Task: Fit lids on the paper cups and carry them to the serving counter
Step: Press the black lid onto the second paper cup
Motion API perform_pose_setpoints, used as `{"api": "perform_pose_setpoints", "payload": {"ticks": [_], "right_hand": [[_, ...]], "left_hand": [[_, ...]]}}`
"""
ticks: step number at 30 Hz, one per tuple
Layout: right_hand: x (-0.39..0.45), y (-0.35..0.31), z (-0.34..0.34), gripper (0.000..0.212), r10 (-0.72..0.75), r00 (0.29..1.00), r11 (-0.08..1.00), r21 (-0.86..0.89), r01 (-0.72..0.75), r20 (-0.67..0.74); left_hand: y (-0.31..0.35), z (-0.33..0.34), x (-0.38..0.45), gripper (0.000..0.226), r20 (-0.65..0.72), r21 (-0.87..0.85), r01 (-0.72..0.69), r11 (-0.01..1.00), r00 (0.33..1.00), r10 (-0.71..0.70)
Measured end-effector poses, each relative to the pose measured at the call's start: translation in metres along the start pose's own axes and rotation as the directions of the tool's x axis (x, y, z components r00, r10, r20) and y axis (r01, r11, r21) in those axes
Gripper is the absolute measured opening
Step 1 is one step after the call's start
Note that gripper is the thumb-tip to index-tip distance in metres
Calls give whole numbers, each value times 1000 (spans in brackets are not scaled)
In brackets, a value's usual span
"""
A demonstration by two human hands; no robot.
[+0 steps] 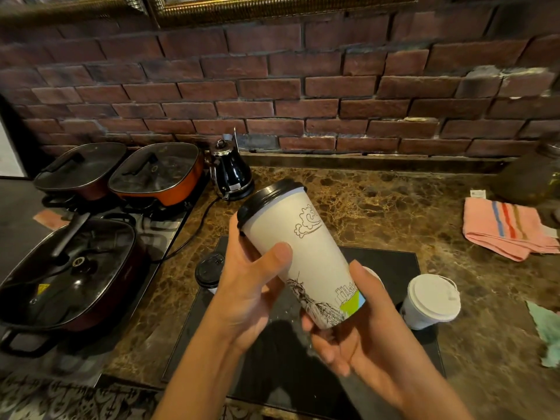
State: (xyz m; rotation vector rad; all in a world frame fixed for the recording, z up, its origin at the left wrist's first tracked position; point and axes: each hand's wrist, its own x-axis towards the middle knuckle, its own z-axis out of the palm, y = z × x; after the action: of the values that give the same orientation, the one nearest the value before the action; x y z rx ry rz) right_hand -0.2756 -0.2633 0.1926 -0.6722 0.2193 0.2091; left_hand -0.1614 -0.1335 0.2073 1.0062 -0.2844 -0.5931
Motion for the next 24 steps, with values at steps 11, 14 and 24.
{"api": "perform_pose_setpoints", "payload": {"ticks": [11, 14, 24], "right_hand": [[-4, 0, -4, 54, -390, 908, 792, -560, 244, -154], [-4, -4, -6, 65, -49, 999, 999, -16, 49, 16], [15, -3, -22, 54, -396, 888, 674, -731, 107, -236]], "left_hand": [[-3, 5, 0, 108, -39, 6, -10, 1000, 999, 10], [-6, 8, -2, 108, -26, 7, -18, 1000, 1000, 18], [-17, -16, -2, 83, -105, 369, -171, 913, 969, 224]]}}
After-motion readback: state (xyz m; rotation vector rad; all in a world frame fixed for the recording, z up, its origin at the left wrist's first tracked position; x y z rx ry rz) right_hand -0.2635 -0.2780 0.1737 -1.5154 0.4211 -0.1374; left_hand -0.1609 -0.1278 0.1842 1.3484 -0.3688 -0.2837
